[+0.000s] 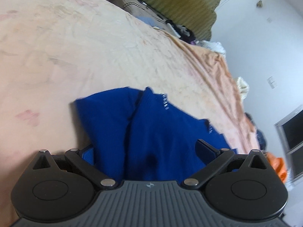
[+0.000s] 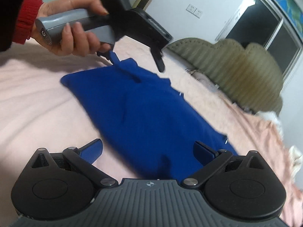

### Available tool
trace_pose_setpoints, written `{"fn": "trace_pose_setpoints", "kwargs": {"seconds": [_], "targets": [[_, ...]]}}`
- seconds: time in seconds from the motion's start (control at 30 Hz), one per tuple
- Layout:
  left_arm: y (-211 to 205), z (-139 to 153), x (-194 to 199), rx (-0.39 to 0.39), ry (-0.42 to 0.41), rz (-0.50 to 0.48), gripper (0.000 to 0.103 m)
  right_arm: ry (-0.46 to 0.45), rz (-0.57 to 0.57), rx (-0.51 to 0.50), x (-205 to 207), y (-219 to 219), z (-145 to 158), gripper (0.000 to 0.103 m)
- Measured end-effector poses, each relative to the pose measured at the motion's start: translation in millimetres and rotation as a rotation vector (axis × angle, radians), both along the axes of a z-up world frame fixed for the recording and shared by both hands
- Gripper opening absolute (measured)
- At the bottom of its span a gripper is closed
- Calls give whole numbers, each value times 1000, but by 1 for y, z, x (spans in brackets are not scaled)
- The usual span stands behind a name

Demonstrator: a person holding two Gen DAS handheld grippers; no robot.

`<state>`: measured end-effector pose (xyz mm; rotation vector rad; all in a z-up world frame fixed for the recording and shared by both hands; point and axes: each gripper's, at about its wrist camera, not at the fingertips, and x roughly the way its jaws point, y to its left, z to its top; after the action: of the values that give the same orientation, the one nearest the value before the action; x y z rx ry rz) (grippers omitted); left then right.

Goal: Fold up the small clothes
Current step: 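Grasp the sweater's hem with the left gripper while the right gripper grasps beside it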

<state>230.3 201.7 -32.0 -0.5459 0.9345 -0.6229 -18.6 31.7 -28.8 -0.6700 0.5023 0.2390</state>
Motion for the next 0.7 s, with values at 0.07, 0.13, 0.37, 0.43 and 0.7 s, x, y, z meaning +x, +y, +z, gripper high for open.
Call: {"fn": "trace_pose_setpoints", "kwargs": {"seconds": [0.07, 0.13, 0.37, 0.43, 0.7], "targets": [[-7, -3, 10, -25, 0, -7, 103, -30, -6, -40, 14, 16, -3, 102], [-15, -3, 19, -15, -6, -10, 103, -79, -6, -92, 26, 34, -8, 102], [-45, 5, 35, 200, -59, 38, 35, -79, 49, -126, 58, 68, -13, 67], [-51, 7, 35, 258, -68, 43, 20, -62, 77, -116, 59, 73, -14, 48], [-68, 36, 16, 377, -128, 91, 12, -41, 132, -35, 47, 66, -5, 6]]}}
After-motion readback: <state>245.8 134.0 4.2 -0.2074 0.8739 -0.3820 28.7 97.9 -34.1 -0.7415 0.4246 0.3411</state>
